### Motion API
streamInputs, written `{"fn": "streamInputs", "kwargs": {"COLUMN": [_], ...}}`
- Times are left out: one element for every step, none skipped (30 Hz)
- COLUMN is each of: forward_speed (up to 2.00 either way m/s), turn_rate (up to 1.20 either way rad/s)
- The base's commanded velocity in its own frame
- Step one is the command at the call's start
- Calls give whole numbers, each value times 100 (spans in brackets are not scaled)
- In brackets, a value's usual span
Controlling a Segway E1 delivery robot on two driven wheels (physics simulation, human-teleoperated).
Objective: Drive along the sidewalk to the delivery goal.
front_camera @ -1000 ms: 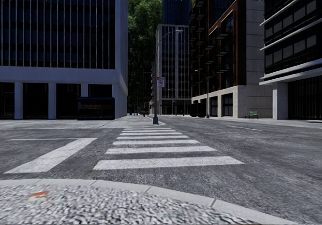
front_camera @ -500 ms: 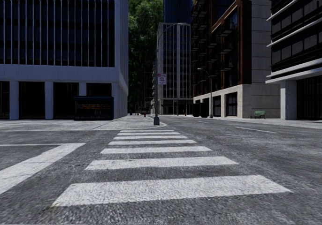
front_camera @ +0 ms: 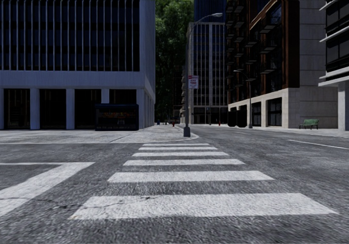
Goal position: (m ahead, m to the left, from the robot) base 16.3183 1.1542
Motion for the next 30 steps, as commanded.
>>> {"fn": "streamInputs", "kwargs": {"forward_speed": [199, 199, 199, 199, 199, 199, 199, 199, 199, 199, 199, 199, 199, 199, 199, 199, 199, 199, 199, 199, 199, 199, 199, 199, 199, 199, 199, 199, 199, 199], "turn_rate": [0, 0, 0, 0, 0, 0, 0, 0, 0, 0, 0, 0, 0, 0, 0, 0, 0, 0, 0, 0, 0, 0, 0, 0, 0, 0, 0, 0, 0, 0]}}
